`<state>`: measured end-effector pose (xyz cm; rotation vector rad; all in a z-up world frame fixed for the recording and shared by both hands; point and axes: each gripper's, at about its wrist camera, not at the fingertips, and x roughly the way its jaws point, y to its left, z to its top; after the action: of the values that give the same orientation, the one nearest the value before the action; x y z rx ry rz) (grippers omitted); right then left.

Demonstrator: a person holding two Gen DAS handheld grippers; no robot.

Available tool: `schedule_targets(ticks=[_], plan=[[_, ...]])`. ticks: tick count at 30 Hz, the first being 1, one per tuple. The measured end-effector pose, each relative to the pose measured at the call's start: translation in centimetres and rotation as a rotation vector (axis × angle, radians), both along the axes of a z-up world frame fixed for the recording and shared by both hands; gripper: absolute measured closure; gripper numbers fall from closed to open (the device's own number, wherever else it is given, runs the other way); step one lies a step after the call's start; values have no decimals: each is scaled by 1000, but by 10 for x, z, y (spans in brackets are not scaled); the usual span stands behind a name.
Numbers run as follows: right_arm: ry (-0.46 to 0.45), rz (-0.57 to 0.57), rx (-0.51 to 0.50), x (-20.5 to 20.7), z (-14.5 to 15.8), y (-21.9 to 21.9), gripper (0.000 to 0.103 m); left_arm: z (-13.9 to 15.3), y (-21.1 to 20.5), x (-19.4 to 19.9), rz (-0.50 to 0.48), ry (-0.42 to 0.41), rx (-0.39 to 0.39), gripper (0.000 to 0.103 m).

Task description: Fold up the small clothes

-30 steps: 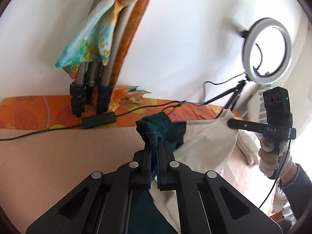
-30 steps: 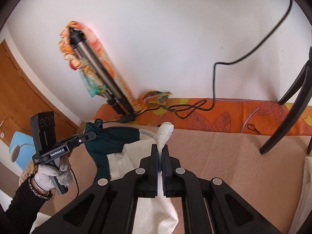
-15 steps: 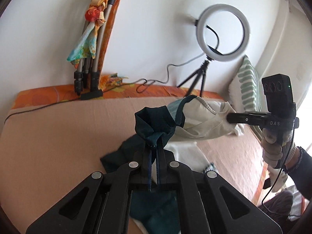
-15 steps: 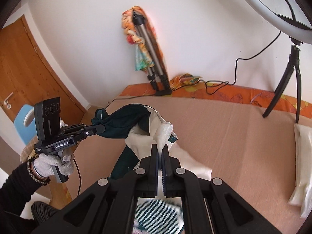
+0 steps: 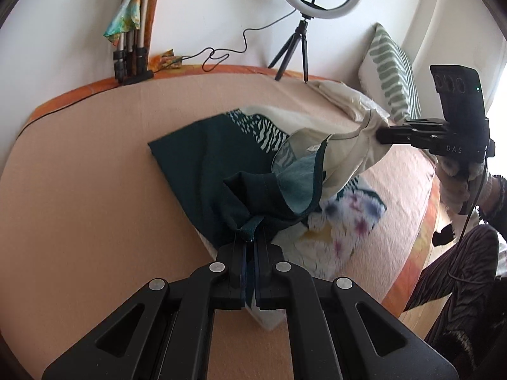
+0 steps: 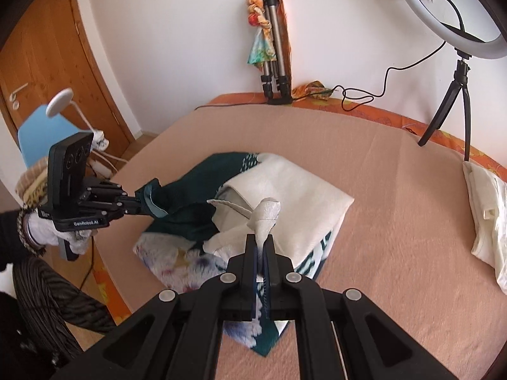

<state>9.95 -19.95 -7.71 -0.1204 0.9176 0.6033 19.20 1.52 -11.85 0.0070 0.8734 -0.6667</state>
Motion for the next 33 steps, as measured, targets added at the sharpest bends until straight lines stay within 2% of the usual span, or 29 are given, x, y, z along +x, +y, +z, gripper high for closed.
schedule_targets(ticks=[3, 5, 7, 8, 10, 13, 17, 19, 20, 22, 25, 29, 33], plan=[[-53, 31, -87, -17, -7, 1, 102, -2, -3, -15, -20, -35, 55, 101], [-95, 62, -154, -29, -8, 2, 97, -2, -3, -26, -41, -42, 99, 99], [-116, 82, -222, -43, -9, -1, 78, -1, 1, -34, -53, -41, 123, 96], [-117, 84, -238, -48, -9, -4, 63, 1, 5, -39, -51, -33, 116, 96], [-91, 64, -243, -56, -8, -15, 63, 7, 15, -48, -43, -7, 81, 93], [-5, 7, -125, -59, -1, -35, 62, 16, 30, -53, 10, 29, 5, 77], [156, -123, 154, -45, -2, -63, 55, 15, 44, -41, 107, 150, -147, 72], [253, -199, 286, -34, -12, -76, 55, 5, 47, -31, 145, 265, -243, 71], [295, -237, 318, -30, -18, -79, 54, 0, 48, -28, 163, 315, -282, 71], [361, -296, 362, -22, -30, -85, 54, -14, 50, -23, 214, 409, -371, 72], [462, -348, 406, -15, -52, -89, 54, -29, 48, -17, 242, 502, -413, 71], [543, -345, 469, -15, -68, -83, 55, -42, 52, -15, 276, 569, -470, 71], [570, -317, 470, -13, -72, -72, 65, -41, 53, -17, 275, 573, -484, 71]])
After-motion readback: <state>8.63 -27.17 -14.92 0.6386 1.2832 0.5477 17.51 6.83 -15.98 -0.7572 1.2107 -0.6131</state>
